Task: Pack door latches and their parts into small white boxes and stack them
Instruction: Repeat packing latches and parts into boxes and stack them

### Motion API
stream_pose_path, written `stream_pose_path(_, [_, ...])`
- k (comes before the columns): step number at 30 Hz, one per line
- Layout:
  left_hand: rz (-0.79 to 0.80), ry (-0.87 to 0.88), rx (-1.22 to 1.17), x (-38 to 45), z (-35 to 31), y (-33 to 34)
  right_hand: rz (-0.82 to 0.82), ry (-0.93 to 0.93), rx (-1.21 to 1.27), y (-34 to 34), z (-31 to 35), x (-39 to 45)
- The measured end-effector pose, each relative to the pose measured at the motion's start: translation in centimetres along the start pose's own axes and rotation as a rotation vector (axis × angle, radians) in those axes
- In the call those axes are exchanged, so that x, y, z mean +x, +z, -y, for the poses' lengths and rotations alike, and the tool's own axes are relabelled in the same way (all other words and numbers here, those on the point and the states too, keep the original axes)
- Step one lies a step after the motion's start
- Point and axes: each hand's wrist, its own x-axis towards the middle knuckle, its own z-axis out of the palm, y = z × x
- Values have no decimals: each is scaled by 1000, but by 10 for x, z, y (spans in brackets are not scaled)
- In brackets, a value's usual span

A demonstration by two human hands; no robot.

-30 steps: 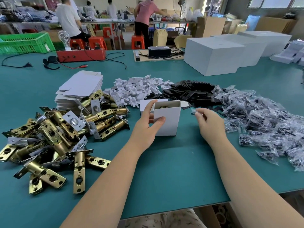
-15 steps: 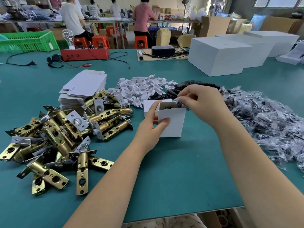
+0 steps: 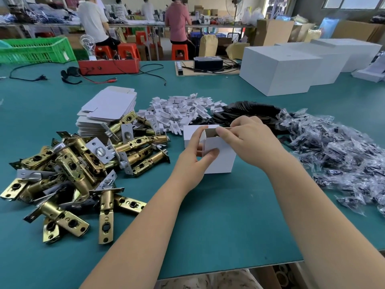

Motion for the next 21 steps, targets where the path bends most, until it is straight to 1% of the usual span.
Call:
stream_pose_path(2, [-2,-3,4,0,0,0,-36,-9,13,5,-1,1])
stream_pose_path(3, [-5,-2,1,0,-1,0,-79,-19,50,8,-2,1])
stream_pose_path(7, [-12,6,-27,1,-1,0,-364,-25,294,17,-3,2])
stream_pose_path(9, [-19,-5,-27,1,-2,1,-507,-19,303,20,-4,-1])
stream_pose_path(10, [-21,-8,-30,0,-2,1,-541,-30,275,22,-5,-2])
stream_pose_path(12, [-21,-5,-39,0,-1,1,-513,-63,191,23,-6,-6])
stream_pose_path(14, [-20,-1,-39,1,0,0,-412,-64,121,20,-5,-4])
stream_pose_path(16, [-14,5,-27,1,1,0,-319,-80,100,17,-4,0])
stream_pose_path(18, [-11,9,-17,0,1,-1,-268,-97,127,17,-5,4])
stream_pose_path(19, [-16,9,-31,-1,0,-1,-272,-97,167,19,-6,5])
stream_pose_path(21, [-57,-7,-118,0,1,-1,-388,-67,339,25,-9,2])
